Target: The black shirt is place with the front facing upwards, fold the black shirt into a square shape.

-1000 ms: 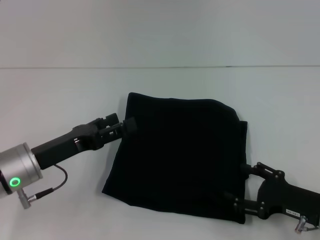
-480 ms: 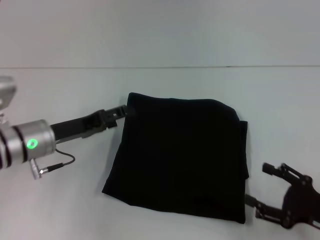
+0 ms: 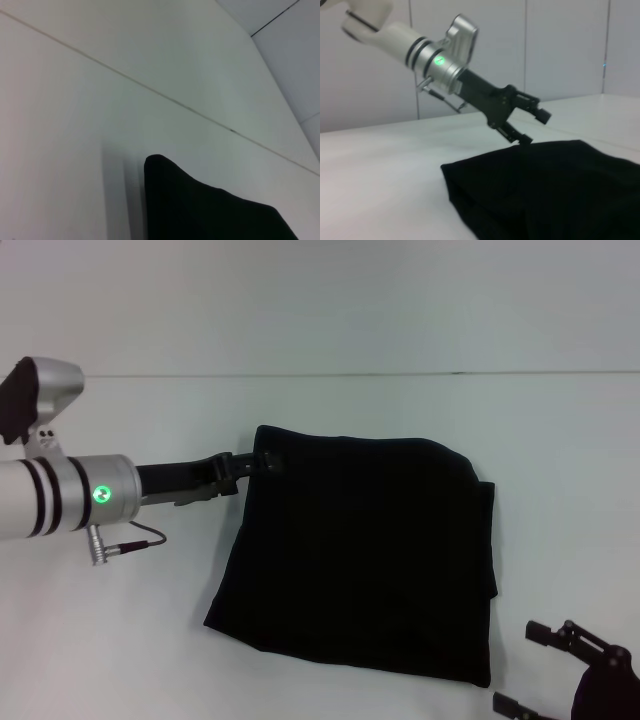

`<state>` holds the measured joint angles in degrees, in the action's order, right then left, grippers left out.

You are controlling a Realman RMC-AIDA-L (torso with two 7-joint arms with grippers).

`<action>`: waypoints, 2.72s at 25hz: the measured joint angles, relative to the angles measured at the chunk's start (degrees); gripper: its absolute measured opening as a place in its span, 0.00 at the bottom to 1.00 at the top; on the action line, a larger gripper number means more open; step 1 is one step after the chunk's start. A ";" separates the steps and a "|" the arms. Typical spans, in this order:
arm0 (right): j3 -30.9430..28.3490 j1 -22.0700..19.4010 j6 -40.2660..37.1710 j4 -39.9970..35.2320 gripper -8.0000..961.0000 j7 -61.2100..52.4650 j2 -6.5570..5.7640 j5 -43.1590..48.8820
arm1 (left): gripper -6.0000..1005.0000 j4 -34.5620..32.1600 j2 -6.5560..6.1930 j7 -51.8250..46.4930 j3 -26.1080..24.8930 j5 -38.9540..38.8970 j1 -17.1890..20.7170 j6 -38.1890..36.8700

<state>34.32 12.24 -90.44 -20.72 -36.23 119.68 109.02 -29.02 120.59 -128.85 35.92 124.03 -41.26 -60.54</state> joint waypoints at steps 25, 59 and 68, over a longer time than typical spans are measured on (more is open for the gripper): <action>-0.22 0.42 0.36 0.07 0.96 -0.38 0.11 0.66 | 0.94 1.07 1.87 0.58 5.39 -0.21 -1.56 4.36; -2.81 0.54 -0.24 0.07 0.96 -0.42 0.02 0.57 | 0.08 1.53 3.76 5.95 -1.33 -14.90 8.49 4.92; -3.11 1.24 -0.10 0.07 0.96 -0.45 0.04 0.57 | 0.08 3.68 3.73 10.31 -2.49 -18.45 8.75 1.75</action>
<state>31.21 13.48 -90.55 -20.65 -36.68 119.72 109.59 -25.34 124.31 -118.54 33.43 105.58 -32.51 -58.78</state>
